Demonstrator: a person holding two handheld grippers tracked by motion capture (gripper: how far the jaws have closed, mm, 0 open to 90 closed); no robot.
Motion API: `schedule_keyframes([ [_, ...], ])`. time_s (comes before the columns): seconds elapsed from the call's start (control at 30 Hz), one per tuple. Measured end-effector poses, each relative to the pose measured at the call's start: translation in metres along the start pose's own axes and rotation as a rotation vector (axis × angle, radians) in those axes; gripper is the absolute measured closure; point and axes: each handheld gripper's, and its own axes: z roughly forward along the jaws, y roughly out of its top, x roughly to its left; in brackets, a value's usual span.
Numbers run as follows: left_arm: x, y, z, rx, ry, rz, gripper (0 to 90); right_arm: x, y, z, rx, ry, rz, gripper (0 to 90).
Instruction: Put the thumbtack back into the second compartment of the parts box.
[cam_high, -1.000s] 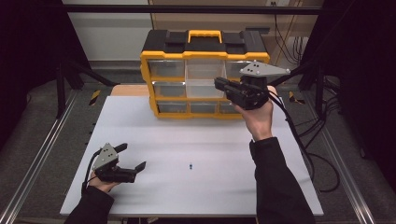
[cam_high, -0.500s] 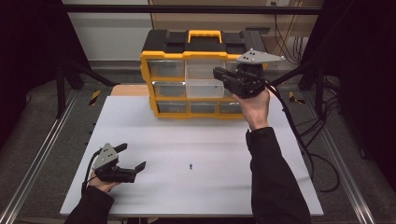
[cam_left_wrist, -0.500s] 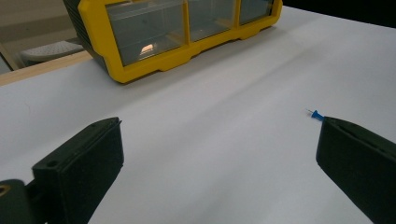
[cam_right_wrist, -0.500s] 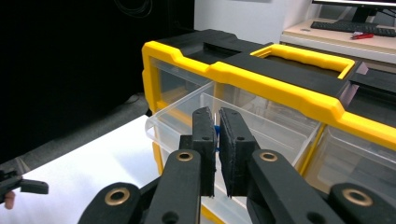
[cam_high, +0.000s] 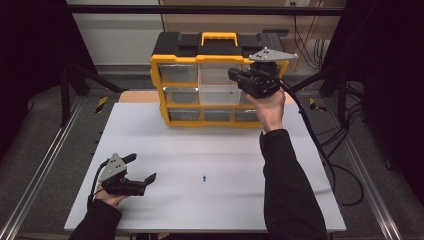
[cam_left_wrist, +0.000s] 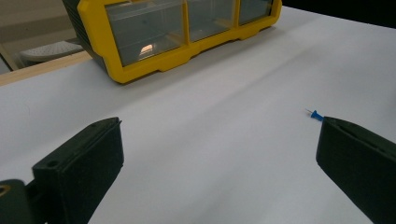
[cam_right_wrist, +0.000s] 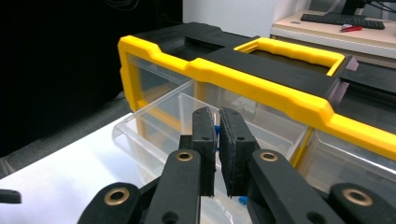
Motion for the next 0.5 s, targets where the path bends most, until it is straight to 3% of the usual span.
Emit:
schedule_keyframes([
  [0.2,0.000,0.000,0.000,0.000,-0.001,0.001,0.5,-0.005,0.001,0.005,0.000,-0.009,0.013,85.3],
  [0.5,0.000,0.000,0.000,-0.001,0.000,0.000,0.5,-0.007,-0.002,0.018,0.046,-0.032,0.006,85.1],
])
